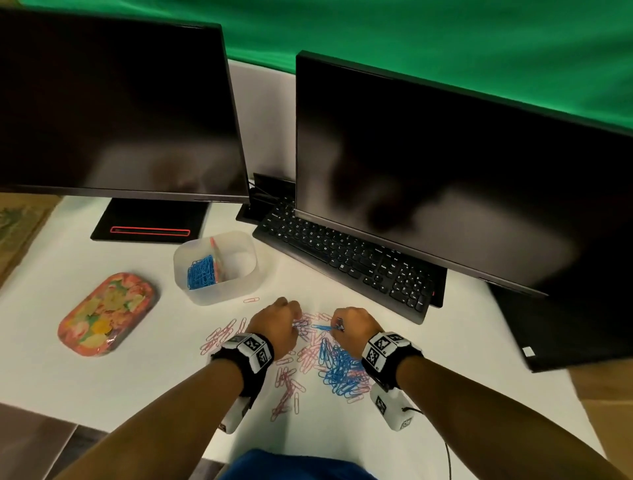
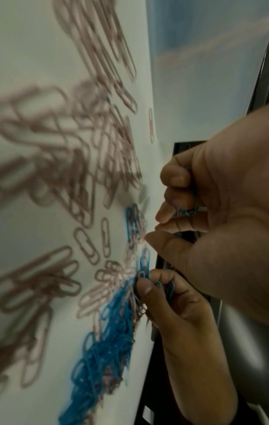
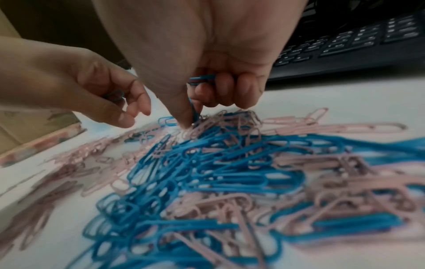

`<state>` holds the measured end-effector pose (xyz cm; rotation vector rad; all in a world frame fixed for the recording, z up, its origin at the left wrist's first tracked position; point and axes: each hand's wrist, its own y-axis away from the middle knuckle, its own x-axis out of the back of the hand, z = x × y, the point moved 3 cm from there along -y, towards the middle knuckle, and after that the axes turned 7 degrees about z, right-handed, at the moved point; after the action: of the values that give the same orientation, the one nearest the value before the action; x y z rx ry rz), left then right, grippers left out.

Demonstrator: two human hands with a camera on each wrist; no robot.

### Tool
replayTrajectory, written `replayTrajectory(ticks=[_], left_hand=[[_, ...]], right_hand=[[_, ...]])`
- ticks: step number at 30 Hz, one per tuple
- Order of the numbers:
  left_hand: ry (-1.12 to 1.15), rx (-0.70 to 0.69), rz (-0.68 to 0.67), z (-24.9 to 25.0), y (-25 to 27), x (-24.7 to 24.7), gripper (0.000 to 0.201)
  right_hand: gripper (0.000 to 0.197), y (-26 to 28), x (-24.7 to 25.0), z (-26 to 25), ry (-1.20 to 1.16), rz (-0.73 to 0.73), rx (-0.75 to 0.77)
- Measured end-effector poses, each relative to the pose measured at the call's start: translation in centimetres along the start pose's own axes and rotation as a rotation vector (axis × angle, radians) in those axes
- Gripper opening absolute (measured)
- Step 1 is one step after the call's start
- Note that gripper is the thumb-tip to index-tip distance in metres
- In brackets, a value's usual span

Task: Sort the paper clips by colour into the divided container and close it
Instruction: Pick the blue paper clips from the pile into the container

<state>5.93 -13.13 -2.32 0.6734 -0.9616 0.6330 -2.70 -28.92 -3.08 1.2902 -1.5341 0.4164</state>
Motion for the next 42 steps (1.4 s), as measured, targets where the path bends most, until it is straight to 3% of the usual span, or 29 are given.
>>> replayTrajectory(ticks=[3,7,14,19,23,29,34,38,42], left_hand=[[0.121,-0.102,0.013,2.0,-0.5,0.1,0.025],[0.263,-0.136,0.029,3.7,-1.0,0.3,0.019],[0.46,-0.014,0.005,1.9,-1.7,1.1,0.017],[0.515,0.076,-0.049,-0.4,-1.2,1.1,0.02],[0.48,0.109,-0.061,-1.1,-1.0,1.0,0.021],[0.463,0.161,-0.087,-1.6,-1.1,0.8,0.023],[0.589,0.277,-0.085,-1.9,-1.1,0.7,0.02],[0.909,0.455,-0.082,-1.9,-0.6,1.4,0.027],[1.235,0.529,-0.103,-2.0,0.3,2.1,0.021]], right_hand=[[0.006,0.2,0.4,0.0,-0.144,0.039,-0.016],[0.01,0.4,1.3,0.0,-0.324,0.069,-0.036],[0.012,0.1,1.9,1.2,-0.579,0.019,-0.099],[0.017,-0.4,1.4,2.4,-0.531,0.004,-0.175],[0.016,-0.3,1.9,3.0,-0.344,0.075,-0.169],[0.017,-0.3,1.9,2.2,0.093,0.045,0.013],[0.02,-1.3,1.4,0.5,0.27,-0.019,0.137],[0.017,-1.2,1.4,0.3,0.199,-0.031,0.105],[0.014,-1.5,2.3,-0.1,-0.251,-0.016,-0.03]])
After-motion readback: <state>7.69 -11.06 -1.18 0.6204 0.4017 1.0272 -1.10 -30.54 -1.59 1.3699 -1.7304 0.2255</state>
